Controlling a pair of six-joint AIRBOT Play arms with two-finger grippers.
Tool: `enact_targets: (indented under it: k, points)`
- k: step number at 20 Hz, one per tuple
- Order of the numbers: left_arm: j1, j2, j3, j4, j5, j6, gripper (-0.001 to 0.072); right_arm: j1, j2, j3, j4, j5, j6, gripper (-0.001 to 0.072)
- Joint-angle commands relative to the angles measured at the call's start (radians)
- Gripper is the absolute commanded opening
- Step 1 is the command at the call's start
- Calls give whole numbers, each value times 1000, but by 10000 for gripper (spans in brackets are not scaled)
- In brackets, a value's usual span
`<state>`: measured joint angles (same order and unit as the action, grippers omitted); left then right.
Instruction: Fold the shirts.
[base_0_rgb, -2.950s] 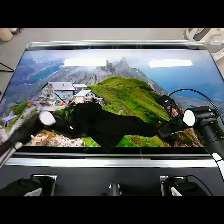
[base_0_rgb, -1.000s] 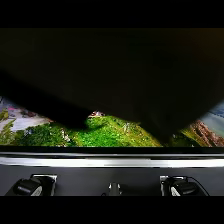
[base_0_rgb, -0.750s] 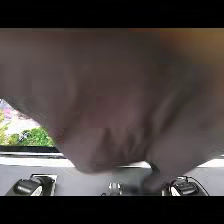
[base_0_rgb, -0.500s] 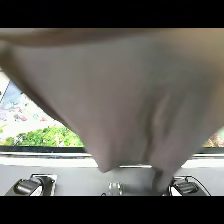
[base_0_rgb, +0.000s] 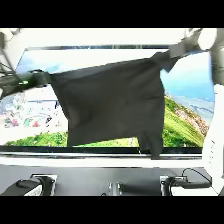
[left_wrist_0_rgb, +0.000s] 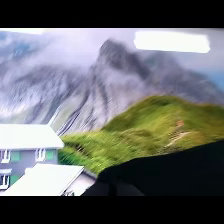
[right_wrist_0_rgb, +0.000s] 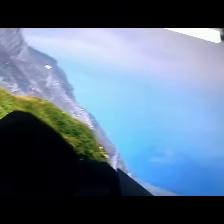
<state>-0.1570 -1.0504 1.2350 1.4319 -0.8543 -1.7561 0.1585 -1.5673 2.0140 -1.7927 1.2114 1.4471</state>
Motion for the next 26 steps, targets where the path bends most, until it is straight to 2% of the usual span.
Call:
enact_targets:
  k: [1,5,6,7,8,9,10,11,13,14,16,19,24,26]
  points:
    - [70,-197,-8,-46,13,-59,26,0,-192,1,203,-10,26,33]
    - [66,-341,-8,-221,7,-59,29,0,-316,1,372,36,26,46]
    - [62,-363,-8,-264,5,-59,75,0,-334,1,407,24,21,185]
    - [67,-370,-8,-289,-7,-58,207,-7,-333,2,441,31,-42,352]
    - [85,-367,-4,-291,-43,-47,470,-21,-318,2,466,52,-162,435]
    - [117,-364,9,-291,-119,8,582,-47,-299,2,461,94,-246,547]
    - [162,-360,23,-289,-231,96,581,-90,-279,2,440,162,-290,591]
    - [209,-355,23,-279,-334,148,581,-143,-269,2,436,247,-292,590]
    - [297,-326,-37,-226,-521,192,580,-259,-269,-17,486,421,-293,470]
    - [327,-297,-105,-220,-553,214,580,-305,-268,-50,515,493,-323,462]
    - [359,-211,-300,-225,-525,240,579,-352,-260,-148,522,584,-395,430]
    - [361,-127,-549,-312,-408,302,579,-345,-239,-290,539,523,-412,429]
    - [361,-135,-661,-397,-292,318,579,-291,-239,-319,553,448,-421,430]
    - [355,-135,-665,-427,-252,318,537,-283,-239,-319,549,428,-424,430]
